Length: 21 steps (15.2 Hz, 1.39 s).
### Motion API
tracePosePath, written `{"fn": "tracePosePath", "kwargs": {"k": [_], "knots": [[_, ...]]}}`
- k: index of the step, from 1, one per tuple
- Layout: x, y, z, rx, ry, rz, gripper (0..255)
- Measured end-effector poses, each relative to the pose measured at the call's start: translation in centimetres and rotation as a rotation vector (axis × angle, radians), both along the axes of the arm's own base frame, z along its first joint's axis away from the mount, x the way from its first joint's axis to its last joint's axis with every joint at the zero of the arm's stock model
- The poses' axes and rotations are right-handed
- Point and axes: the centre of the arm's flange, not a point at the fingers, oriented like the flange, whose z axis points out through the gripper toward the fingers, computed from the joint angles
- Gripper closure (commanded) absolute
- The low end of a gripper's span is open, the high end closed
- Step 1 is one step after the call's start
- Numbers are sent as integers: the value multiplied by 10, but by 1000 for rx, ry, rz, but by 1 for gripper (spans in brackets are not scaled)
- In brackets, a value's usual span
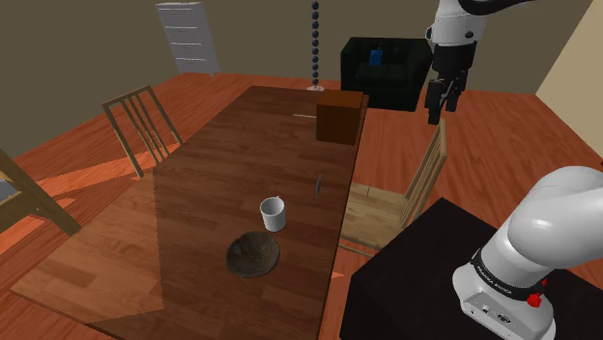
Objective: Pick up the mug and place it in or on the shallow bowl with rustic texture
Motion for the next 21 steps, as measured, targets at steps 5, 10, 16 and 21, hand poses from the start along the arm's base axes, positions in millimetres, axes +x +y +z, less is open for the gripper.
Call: {"fn": "tracePosePath", "kwargs": {"k": [5, 10, 16, 21], "knots": [[20, 25, -21, -4, -10, -1, 0], [49, 70, -63, -12, -25, -2, 0], [80, 124, -107, -21, -47, -5, 0], [111, 166, -145, -28, -65, -7, 0]]}}
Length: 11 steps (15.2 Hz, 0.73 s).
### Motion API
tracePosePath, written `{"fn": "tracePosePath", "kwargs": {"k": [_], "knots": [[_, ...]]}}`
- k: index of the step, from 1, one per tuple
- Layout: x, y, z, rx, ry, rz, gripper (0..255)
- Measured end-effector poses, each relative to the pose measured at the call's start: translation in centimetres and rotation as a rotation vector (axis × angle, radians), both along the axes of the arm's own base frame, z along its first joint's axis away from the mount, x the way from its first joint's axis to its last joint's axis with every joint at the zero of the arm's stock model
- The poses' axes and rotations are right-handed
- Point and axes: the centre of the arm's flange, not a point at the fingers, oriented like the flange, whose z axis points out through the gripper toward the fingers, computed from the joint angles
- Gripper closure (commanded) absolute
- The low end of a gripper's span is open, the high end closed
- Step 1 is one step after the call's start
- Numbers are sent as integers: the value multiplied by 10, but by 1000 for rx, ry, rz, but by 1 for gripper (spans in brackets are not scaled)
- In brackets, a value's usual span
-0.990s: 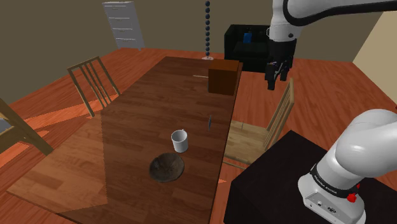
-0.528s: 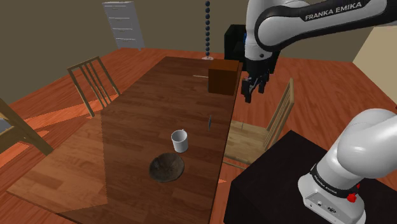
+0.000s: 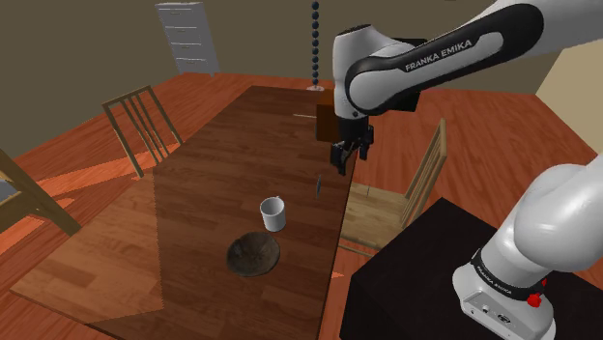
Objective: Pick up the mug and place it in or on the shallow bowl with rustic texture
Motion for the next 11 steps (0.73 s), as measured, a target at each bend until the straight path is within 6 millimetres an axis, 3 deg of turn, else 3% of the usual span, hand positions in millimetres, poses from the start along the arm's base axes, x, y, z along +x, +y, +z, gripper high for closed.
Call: {"fn": "tracePosePath", "kwargs": {"k": [11], "knots": [[73, 95, -81, -15, -40, -4, 0]]}}
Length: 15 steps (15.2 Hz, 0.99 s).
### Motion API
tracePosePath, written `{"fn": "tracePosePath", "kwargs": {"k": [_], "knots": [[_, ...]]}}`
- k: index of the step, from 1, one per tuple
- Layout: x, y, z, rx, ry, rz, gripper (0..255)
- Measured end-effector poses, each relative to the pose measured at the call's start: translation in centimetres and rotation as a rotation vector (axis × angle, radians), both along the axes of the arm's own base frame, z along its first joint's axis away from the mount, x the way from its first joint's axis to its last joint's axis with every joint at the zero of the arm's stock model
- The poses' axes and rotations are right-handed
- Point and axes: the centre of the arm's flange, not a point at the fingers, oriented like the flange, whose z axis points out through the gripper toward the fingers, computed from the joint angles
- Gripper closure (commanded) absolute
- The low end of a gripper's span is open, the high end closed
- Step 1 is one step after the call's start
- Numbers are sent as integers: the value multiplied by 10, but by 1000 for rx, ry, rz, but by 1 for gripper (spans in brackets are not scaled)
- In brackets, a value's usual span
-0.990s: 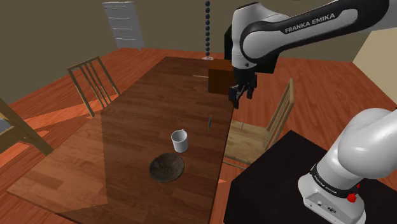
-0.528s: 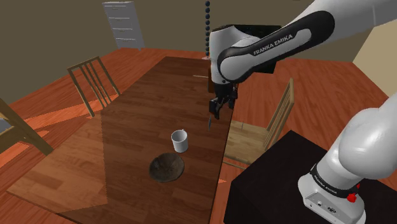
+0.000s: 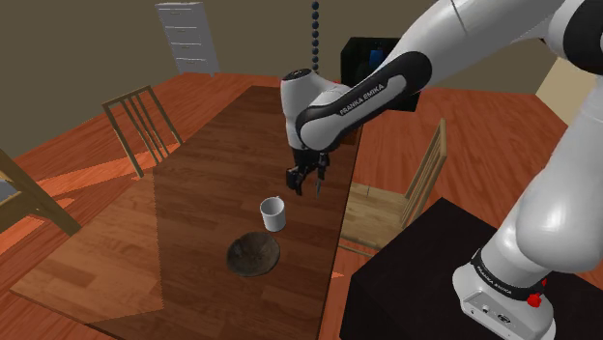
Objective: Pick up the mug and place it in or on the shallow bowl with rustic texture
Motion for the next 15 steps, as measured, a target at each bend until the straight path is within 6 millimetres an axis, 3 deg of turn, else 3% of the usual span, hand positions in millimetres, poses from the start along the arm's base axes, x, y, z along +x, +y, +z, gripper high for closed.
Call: {"fn": "tracePosePath", "kwargs": {"k": [15], "knots": [[96, 124, -115, -20, -51, -7, 0]]}}
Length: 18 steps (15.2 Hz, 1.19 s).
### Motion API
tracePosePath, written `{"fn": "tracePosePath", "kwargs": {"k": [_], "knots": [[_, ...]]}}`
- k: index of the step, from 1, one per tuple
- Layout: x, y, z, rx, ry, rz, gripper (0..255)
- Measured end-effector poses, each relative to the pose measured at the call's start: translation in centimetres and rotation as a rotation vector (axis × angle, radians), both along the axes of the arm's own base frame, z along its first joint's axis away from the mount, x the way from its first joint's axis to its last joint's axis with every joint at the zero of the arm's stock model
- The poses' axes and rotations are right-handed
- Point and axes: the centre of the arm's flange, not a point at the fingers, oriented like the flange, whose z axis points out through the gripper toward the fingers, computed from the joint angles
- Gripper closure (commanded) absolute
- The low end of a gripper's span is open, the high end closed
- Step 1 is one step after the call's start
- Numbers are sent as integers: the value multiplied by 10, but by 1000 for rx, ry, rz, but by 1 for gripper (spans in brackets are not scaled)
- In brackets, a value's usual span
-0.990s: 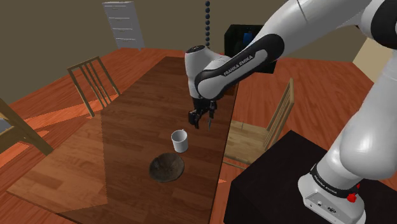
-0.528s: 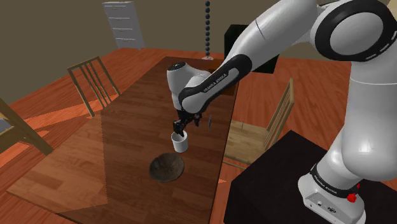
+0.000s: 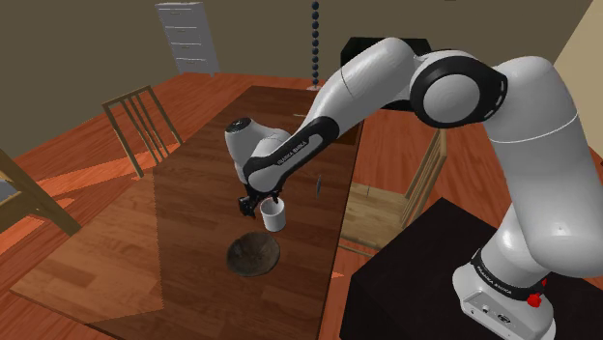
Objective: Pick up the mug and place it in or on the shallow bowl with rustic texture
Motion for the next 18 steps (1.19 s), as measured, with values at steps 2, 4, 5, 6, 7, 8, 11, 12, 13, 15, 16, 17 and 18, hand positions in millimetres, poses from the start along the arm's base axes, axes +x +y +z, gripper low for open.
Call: {"fn": "tracePosePath", "kwargs": {"k": [2, 4, 5, 6, 7, 8, 11, 12, 13, 15, 16, 17, 18], "knots": [[4, 5, -11, -1, -2, 0, 0], [7, 6, -20, -2, -3, -1, 0], [6, 7, -26, -2, -3, -1, 0], [7, 7, -32, -2, -4, -1, 0], [7, 6, -37, -2, -3, -1, 0], [7, 6, -41, -2, -3, -1, 0], [6, 5, -44, -2, -4, -1, 0], [6, 5, -44, -2, -4, -1, 0], [6, 5, -44, -2, -4, -1, 0], [6, 5, -44, -2, -4, -1, 255], [6, 5, -44, -1, -4, -1, 255], [6, 5, -44, -2, -4, -1, 255], [6, 5, -44, -2, -4, -1, 255]]}}
